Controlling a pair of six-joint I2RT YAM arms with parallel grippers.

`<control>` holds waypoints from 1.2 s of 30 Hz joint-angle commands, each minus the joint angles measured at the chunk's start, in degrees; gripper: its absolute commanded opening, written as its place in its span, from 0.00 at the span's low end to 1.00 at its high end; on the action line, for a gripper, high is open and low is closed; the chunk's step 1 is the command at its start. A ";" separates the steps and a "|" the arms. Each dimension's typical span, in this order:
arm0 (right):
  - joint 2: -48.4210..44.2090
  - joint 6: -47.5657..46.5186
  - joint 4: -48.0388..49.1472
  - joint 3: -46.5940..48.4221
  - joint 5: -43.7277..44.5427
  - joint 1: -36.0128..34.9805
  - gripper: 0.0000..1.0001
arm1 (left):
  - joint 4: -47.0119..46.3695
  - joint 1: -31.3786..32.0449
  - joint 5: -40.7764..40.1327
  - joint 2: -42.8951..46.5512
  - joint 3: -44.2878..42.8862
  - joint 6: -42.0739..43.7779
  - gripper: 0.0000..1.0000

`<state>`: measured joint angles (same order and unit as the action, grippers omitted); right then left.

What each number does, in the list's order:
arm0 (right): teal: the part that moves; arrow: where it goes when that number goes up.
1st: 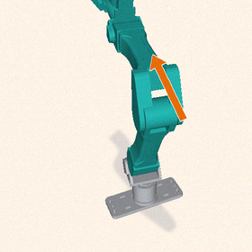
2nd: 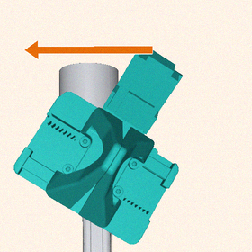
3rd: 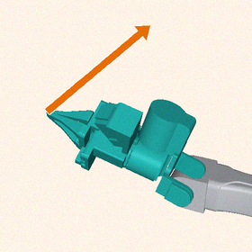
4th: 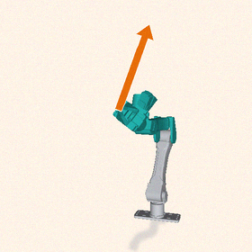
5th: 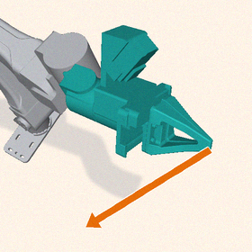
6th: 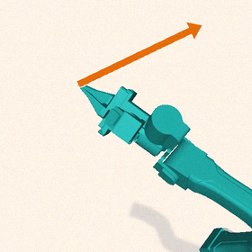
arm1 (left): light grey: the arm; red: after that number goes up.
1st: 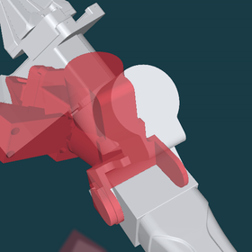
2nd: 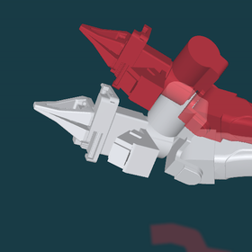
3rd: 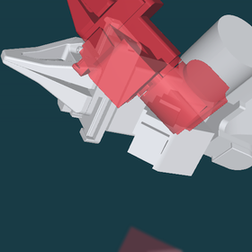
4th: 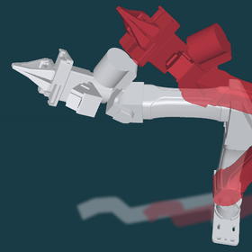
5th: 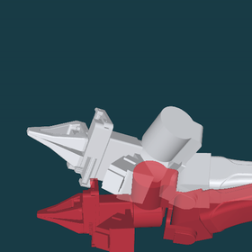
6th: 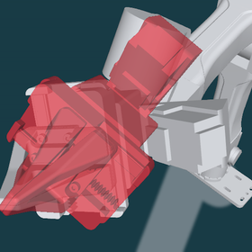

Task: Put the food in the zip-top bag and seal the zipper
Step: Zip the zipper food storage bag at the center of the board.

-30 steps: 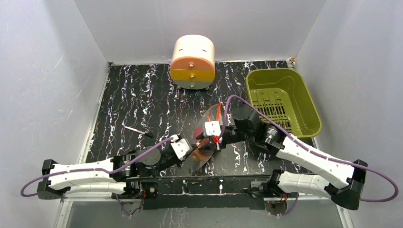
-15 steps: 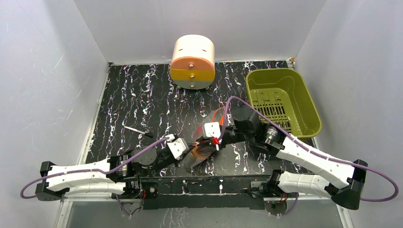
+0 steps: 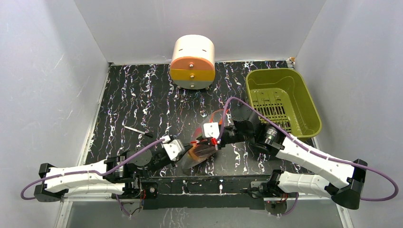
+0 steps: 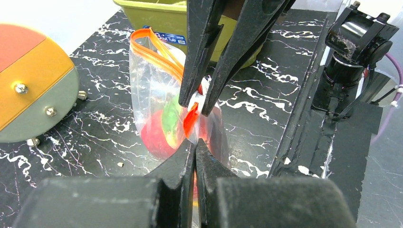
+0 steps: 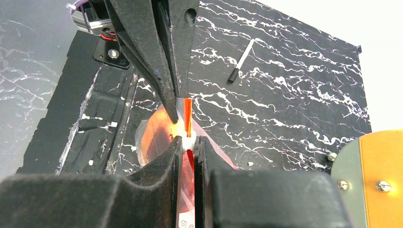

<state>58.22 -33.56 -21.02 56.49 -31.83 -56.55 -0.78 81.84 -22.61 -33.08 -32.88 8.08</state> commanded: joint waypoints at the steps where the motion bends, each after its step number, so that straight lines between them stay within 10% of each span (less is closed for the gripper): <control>1: -1.26 -1.09 -0.76 1.74 4.53 1.30 0.00 | -0.42 -0.05 1.46 -0.12 -2.57 0.58 0.00; 9: 2.08 -0.44 0.97 4.16 -1.93 1.32 0.00 | 0.17 -0.04 2.01 -6.14 -6.96 0.95 0.21; 18: 1.54 -0.41 1.04 3.98 -2.42 1.29 0.00 | 1.45 -0.04 1.84 -5.29 -7.46 0.70 0.00; 36: -1.13 -4.38 -9.50 4.37 8.61 5.68 0.00 | 4.74 -0.05 -3.00 2.72 -6.84 -1.06 0.00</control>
<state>58.92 -36.18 -26.44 58.85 -29.39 -54.11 5.39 81.73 -23.49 -34.20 -37.87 7.86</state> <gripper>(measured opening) 0.080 0.007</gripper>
